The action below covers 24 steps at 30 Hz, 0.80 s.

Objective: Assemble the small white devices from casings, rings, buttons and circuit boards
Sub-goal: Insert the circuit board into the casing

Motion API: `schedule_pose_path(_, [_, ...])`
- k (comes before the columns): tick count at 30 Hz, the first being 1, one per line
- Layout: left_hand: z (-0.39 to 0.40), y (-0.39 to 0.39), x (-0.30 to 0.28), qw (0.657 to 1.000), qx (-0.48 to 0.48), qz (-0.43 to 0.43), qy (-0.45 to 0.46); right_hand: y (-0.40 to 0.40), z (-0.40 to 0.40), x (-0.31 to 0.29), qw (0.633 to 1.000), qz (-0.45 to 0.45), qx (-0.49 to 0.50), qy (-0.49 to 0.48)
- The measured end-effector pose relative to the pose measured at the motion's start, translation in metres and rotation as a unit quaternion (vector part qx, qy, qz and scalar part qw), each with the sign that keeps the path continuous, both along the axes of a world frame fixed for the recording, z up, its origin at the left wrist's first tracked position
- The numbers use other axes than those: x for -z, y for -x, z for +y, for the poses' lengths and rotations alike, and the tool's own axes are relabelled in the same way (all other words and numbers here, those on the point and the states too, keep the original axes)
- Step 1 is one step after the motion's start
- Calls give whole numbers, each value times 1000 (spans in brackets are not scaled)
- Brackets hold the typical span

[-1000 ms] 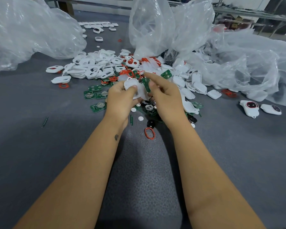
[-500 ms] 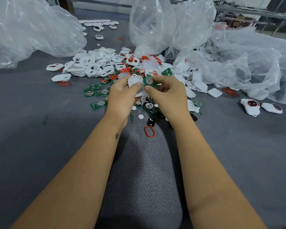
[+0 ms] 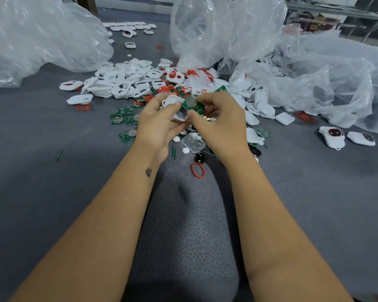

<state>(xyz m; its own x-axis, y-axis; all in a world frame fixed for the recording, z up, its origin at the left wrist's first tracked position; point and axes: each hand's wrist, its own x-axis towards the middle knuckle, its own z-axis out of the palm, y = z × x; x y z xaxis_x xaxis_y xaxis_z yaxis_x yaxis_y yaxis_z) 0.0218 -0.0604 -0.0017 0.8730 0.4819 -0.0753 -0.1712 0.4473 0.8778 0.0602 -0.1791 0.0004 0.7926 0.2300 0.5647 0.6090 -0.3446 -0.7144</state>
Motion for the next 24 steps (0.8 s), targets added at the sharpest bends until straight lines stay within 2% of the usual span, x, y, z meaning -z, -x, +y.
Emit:
schedule_pose_path(7, [5,0,-1,995,46,13,82,-1,-2,-2,998,-1,-23,56])
schedule_pose_path(14, [1,-1,1,996,69,0,64,0,-4,-2,991,-60,-16,122])
schedule_pose_path(24, [-2,-1,1,997,75,2,20,-1,-5,-2,982,-118,6,149])
